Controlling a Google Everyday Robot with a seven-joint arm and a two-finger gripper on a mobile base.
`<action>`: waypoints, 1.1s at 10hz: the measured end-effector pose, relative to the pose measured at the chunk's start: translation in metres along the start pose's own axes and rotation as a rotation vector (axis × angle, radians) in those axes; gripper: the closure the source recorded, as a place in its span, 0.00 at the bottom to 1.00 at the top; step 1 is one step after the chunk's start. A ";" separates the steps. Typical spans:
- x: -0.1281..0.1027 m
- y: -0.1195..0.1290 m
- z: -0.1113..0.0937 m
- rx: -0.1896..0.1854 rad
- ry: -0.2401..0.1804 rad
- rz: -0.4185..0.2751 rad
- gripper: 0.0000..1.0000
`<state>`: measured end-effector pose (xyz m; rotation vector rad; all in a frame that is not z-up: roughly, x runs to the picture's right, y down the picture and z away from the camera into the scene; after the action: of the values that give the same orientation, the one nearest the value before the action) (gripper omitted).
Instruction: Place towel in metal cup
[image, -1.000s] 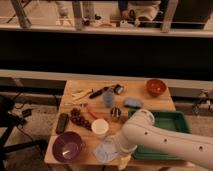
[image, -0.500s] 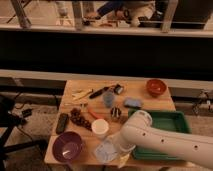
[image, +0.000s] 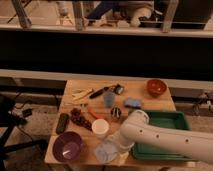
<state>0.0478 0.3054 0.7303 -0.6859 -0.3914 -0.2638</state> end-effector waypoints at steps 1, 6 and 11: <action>0.003 -0.001 0.004 -0.005 0.002 0.006 0.20; 0.016 -0.006 0.017 -0.016 0.009 0.025 0.20; 0.022 -0.008 0.022 -0.027 0.014 0.034 0.20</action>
<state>0.0589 0.3118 0.7596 -0.7161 -0.3634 -0.2413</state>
